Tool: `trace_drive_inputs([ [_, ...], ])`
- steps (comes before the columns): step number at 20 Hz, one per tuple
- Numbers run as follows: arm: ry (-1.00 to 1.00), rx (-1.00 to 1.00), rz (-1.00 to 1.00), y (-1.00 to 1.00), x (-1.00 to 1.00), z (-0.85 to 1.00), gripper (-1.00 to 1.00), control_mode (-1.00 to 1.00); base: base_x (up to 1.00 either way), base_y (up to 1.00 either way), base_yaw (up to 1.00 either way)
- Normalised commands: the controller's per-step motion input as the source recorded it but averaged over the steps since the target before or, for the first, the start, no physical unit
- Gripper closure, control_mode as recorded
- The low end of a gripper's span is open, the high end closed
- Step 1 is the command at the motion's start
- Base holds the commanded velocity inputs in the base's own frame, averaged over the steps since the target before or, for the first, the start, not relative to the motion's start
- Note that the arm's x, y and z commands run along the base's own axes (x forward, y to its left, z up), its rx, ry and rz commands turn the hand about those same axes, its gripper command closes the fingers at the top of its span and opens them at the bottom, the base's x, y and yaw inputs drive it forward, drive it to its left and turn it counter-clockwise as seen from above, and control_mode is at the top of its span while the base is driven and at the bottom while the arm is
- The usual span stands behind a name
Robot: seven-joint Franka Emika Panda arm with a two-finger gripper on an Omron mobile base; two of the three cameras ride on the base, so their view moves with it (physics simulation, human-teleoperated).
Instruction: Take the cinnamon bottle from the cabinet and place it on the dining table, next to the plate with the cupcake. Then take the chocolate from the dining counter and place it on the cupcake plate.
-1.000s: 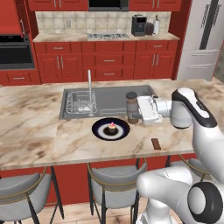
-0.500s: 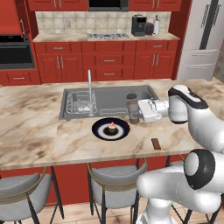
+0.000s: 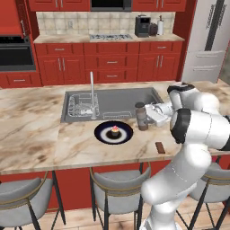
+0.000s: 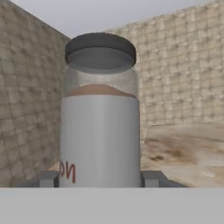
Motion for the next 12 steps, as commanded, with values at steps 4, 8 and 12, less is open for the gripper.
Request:
trace_drive_inputs([
  [4,-0.02,0.12,0.30,-0.26,0.43,-0.31,1.00,-1.00,0.00,0.00,0.00],
  [8,-0.12,0.11,0.22,-0.15,0.36,-0.33,1.00,-1.00,0.00,0.00,0.00],
  [12,-0.22,0.17,0.16,-0.17,0.39,-0.20,1.00,-1.00,0.00,0.00,0.00],
])
